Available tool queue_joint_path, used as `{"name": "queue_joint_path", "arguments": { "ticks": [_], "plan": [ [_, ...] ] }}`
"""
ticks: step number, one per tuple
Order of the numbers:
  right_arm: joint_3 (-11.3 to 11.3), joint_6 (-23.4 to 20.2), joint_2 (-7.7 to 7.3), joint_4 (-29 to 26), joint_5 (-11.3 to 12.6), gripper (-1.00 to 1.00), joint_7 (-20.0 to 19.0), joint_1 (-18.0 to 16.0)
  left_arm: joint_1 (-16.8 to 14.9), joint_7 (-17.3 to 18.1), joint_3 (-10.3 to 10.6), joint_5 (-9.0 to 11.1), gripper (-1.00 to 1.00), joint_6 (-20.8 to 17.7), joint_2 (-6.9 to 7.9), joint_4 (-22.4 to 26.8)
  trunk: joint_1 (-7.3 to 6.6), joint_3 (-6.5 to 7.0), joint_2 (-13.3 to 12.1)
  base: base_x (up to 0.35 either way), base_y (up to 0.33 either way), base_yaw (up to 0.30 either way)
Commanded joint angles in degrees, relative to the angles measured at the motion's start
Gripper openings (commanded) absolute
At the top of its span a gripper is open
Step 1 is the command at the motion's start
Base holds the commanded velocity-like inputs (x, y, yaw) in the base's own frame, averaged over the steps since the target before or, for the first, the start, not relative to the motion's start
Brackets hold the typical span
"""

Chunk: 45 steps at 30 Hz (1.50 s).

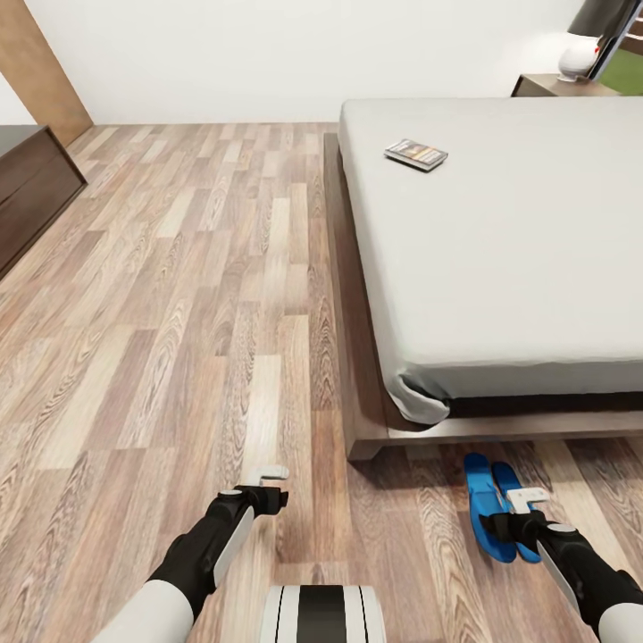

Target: In the bedroom, move the book from the bed onto either nightstand, and place the two sandals side by side next to the bed.

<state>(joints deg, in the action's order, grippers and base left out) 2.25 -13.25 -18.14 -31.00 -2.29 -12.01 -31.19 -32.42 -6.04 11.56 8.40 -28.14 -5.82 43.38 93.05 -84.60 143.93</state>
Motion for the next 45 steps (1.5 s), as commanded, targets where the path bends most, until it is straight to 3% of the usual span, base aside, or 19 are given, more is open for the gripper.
{"name": "queue_joint_path", "arguments": {
  "ticks": [1,7,11,25,27,36,45],
  "plan": [
    [0.23,-0.28,-0.01,-0.09,-0.21,-1.00,-0.23,-0.02,-0.02,-0.53,0.21,0.60,1.00,-0.25,0.06,0.25,-0.01,-0.04,0.01,0.012,-0.005,0.000],
    [0.27,0.13,0.01,2.03,-0.18,-1.00,0.02,-1.16,0.35,-0.55,0.26,0.59,1.00,-0.32,0.20,5.46,-0.01,-0.04,0.01,0.005,-0.002,0.000],
    [0.24,3.01,0.01,6.22,-0.16,-1.00,0.18,-3.25,0.64,-0.55,0.30,0.50,1.00,-0.36,0.27,7.79,-0.01,-0.04,0.01,0.000,0.000,0.000],
    [0.24,4.33,-0.09,7.31,-0.05,-1.00,0.14,-3.92,0.69,-0.55,0.36,0.48,1.00,-0.42,0.28,8.32,0.33,-2.92,0.19,0.000,0.000,0.000],
    [0.21,7.44,-0.14,7.28,-0.13,-1.00,0.14,-3.93,0.69,-0.48,0.48,0.55,1.00,-0.42,0.28,8.30,0.38,-3.36,0.21,0.000,0.000,0.000],
    [0.18,9.34,-0.06,7.36,-0.18,-1.00,0.14,-3.93,0.69,-0.50,2.14,0.57,1.00,-1.84,0.28,8.30,0.38,-3.36,0.21,0.000,0.000,0.000],
    [-0.38,9.38,-0.06,7.36,-0.26,-1.00,0.10,-3.93,0.69,-0.47,2.41,0.55,1.00,-2.00,0.14,8.28,0.38,-3.36,0.21,0.051,-0.065,0.000]
  ]
}}
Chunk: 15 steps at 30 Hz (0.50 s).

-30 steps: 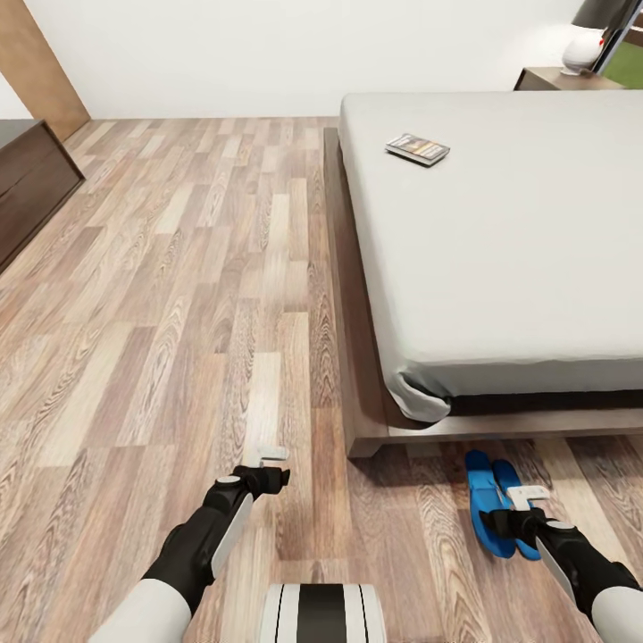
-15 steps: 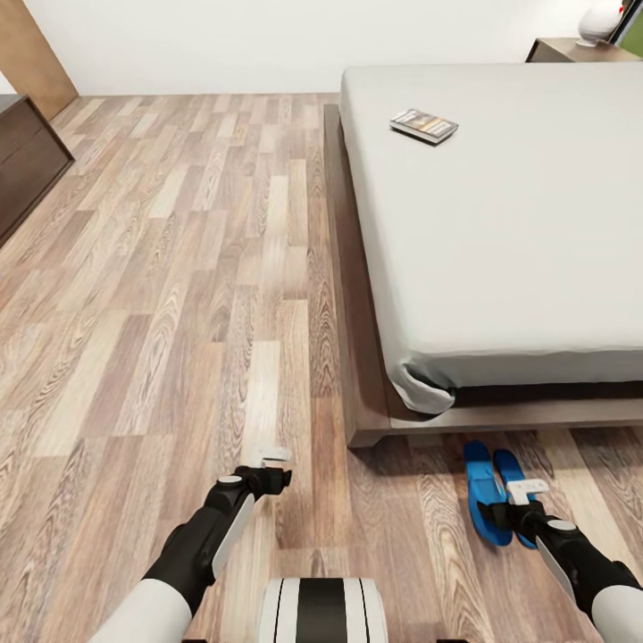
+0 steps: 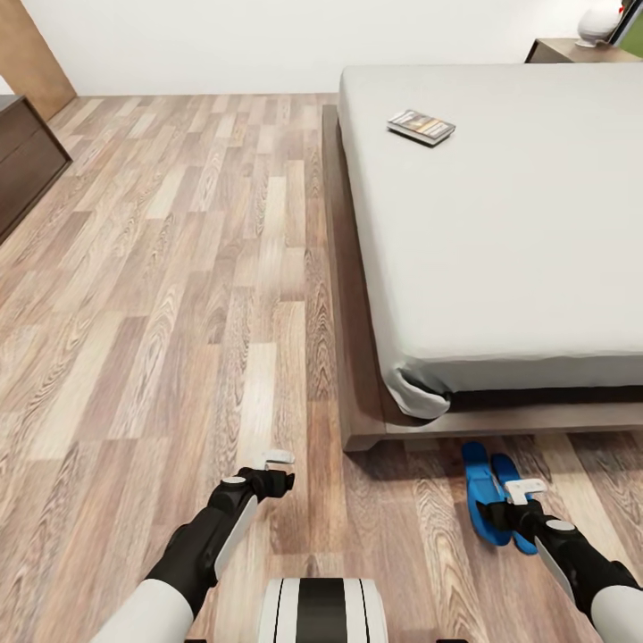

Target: In the bedroom, move the book from the bed onto either nightstand, and place the two sandals side by side next to the bed.

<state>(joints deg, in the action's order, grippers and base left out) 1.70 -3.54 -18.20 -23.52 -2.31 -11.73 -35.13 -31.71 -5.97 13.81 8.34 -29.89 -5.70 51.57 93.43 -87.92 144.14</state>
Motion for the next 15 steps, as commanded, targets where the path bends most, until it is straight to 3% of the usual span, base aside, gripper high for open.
{"name": "queue_joint_path", "arguments": {
  "ticks": [1,7,15],
  "plan": [
    [-0.32,-0.33,0.00,-0.12,-0.21,-1.00,-0.16,0.02,-0.02,-0.57,0.16,0.60,1.00,-0.25,0.01,0.09,0.00,-0.03,0.01,0.035,-0.043,0.000],
    [-1.54,-0.33,0.00,-0.12,0.05,-1.00,-0.13,-0.01,-0.02,-0.60,0.13,0.54,1.00,-0.25,0.16,0.11,0.00,-0.03,0.01,0.009,-0.010,0.000],
    [-1.61,-0.36,0.00,-0.12,0.25,-1.00,-0.13,0.00,-0.02,-0.56,0.09,0.54,1.00,-0.25,0.13,0.11,0.20,-1.81,0.12,0.000,0.000,0.000]
  ]
}}
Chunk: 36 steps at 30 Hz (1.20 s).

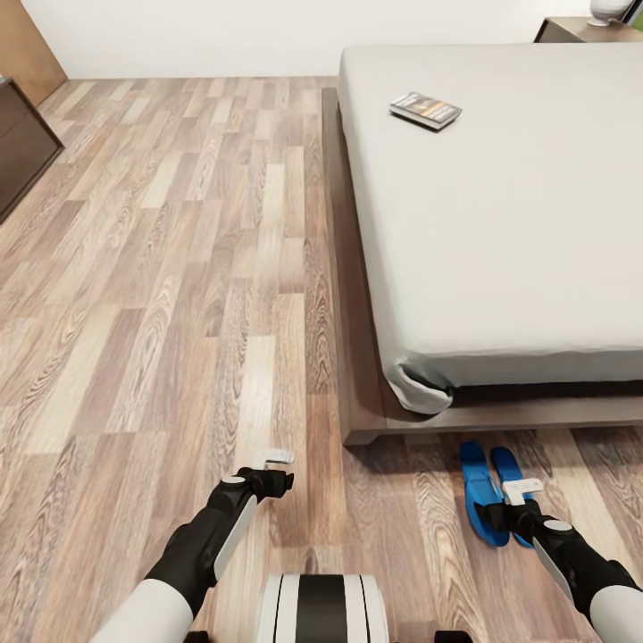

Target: In the bedroom, move the book from the bed onto either nightstand, and place the two sandals side by side next to the bed.

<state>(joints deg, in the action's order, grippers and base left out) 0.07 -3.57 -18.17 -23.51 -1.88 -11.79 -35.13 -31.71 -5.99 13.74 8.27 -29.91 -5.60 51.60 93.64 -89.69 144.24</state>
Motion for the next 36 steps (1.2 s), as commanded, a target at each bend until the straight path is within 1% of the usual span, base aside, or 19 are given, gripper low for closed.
{"name": "queue_joint_path", "arguments": {
  "ticks": [1,5,19,36],
  "plan": [
    [0.01,-0.37,-0.02,-0.13,-0.16,-1.00,-0.08,0.02,-0.02,-0.56,0.17,0.61,1.00,-0.24,0.01,0.08,0.01,-0.26,0.03,0.000,0.000,0.000],
    [0.07,-0.58,-0.02,-0.13,-0.15,-1.00,-0.08,0.02,-0.02,-0.52,0.19,0.61,1.00,-0.24,0.01,0.08,0.12,-1.15,0.08,0.000,0.000,0.000],
    [0.10,-0.32,-0.02,-0.13,-0.11,-1.00,-0.08,-0.02,-0.02,-0.57,0.23,0.68,1.00,-0.24,-0.10,0.01,0.12,-1.15,0.08,0.000,0.000,0.000],
    [0.10,-0.39,-0.02,-0.13,-0.14,-1.00,-0.08,-0.01,-0.02,-0.60,0.23,0.61,1.00,-0.24,-0.11,-0.01,0.12,-1.15,0.08,0.044,-0.024,0.000]
  ]
}}
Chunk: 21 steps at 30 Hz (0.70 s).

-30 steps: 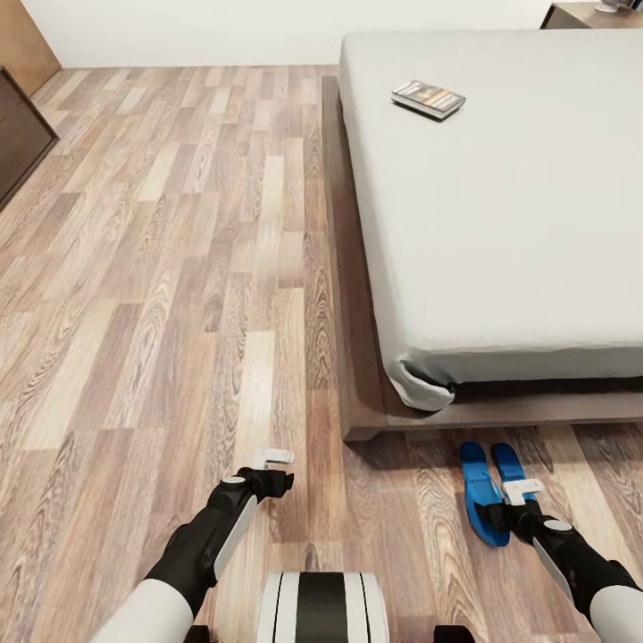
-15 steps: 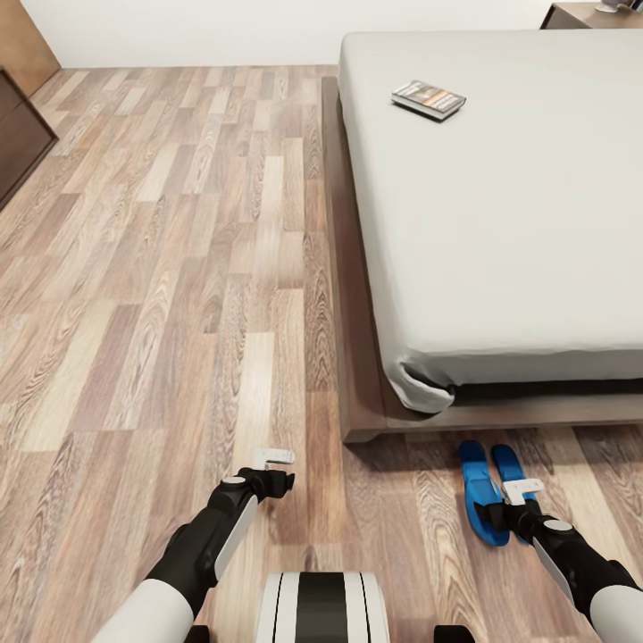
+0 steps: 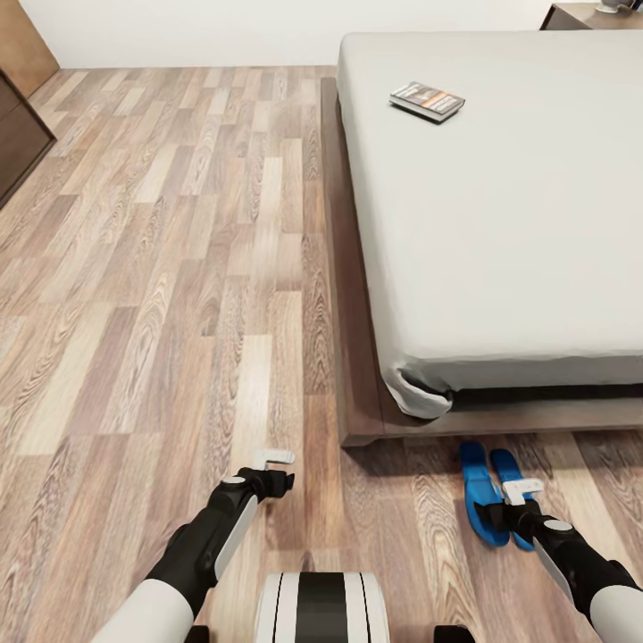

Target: In the bedroom, move the book from the bed onto either nightstand, and place the two sandals side by side next to the bed.

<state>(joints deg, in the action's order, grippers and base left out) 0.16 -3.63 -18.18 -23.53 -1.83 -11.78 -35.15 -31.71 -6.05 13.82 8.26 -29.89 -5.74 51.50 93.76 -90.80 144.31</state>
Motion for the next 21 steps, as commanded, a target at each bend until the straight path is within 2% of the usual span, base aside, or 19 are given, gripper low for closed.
{"name": "queue_joint_path", "arguments": {
  "ticks": [1,3,19,21],
  "plan": [
    [0.01,-0.32,-0.01,-0.11,-0.18,-1.00,-0.09,0.01,-0.02,-0.53,0.12,0.61,1.00,-0.26,0.09,0.09,0.01,-0.03,0.01,0.098,-0.096,0.000],
    [0.01,-0.32,-0.06,-0.10,-0.16,-1.00,-0.09,0.00,-0.02,-0.52,0.08,0.61,1.00,-0.26,0.17,0.09,0.01,-0.03,0.01,0.030,-0.030,0.000],
    [0.43,-0.07,-0.29,-0.11,-0.02,-1.00,0.19,0.00,-0.02,-0.50,0.13,0.61,1.00,-0.26,0.20,0.17,0.42,-3.58,0.23,0.001,-0.001,0.000],
    [0.49,-0.06,-0.28,-0.11,-0.01,-1.00,0.23,-0.01,-0.02,-0.51,0.14,0.61,1.00,-0.26,0.20,0.17,0.42,-3.58,0.23,0.000,0.000,0.000]
  ]
}}
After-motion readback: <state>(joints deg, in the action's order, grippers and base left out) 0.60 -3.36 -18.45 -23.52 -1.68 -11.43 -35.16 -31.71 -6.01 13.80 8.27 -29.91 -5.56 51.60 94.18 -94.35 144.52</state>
